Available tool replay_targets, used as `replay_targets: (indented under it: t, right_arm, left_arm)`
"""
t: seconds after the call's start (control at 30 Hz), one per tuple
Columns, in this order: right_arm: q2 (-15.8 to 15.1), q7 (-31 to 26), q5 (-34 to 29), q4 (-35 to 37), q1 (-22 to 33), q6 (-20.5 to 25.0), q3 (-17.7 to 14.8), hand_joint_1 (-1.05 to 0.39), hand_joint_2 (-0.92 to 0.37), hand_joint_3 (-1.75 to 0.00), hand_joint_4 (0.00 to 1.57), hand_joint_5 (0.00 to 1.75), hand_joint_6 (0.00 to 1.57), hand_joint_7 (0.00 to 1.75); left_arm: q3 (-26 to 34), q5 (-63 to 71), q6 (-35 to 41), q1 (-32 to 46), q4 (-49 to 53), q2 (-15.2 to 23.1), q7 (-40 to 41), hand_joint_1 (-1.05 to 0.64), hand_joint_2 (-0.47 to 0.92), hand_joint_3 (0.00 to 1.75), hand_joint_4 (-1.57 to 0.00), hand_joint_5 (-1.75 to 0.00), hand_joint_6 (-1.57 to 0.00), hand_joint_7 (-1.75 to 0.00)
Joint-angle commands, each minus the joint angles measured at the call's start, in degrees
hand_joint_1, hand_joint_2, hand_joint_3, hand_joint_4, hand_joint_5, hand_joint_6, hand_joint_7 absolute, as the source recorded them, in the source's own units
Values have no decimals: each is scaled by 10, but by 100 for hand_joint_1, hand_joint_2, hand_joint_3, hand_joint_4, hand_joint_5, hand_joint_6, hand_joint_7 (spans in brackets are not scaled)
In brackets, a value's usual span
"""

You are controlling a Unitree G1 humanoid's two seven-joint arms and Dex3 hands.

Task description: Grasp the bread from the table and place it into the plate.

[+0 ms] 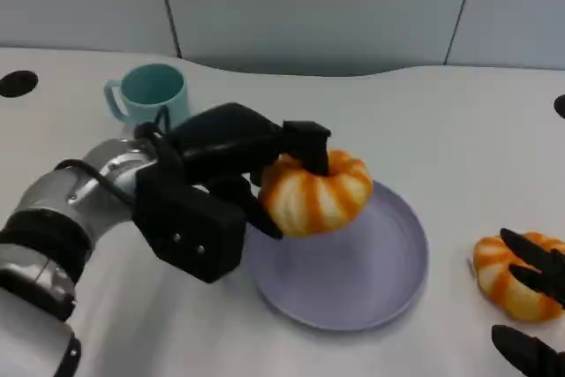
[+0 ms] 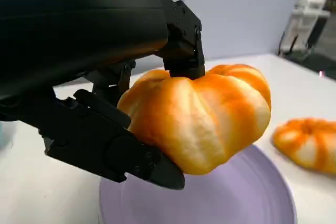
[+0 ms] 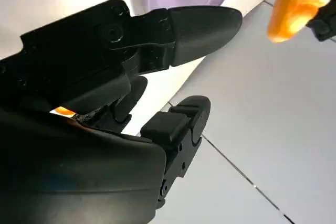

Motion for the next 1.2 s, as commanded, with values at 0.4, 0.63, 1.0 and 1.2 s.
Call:
replay_targets:
  t: [0.4,0.63,1.0,1.2]
  right_arm:
    - [2,-5,2,-10,9,1,-1,-34,-92,-32,86,2,62,0]
    - [5,-1,0,-21,14,9,2,-34,-92,-33,82,0,61,0]
    - [7,-2,0,-25,14,16,4,-34,-92,-33,80,1,60,0]
    - [7,-4,-4,-26,13,20,3,-34,-92,-33,81,1,60,0]
  left_arm:
    - [-73,92,40,-44,61,-46,77,-27,92,29,-84,-175,-59,-175]
    - [-103,114,51,-77,78,-43,26,-35,90,13,-37,-164,-29,-154]
    - [-104,105,2,-114,77,-30,-55,-73,92,23,-6,-63,-38,-11]
    - [-93,88,-18,-121,70,-25,-92,-80,92,31,-1,-60,-36,-7]
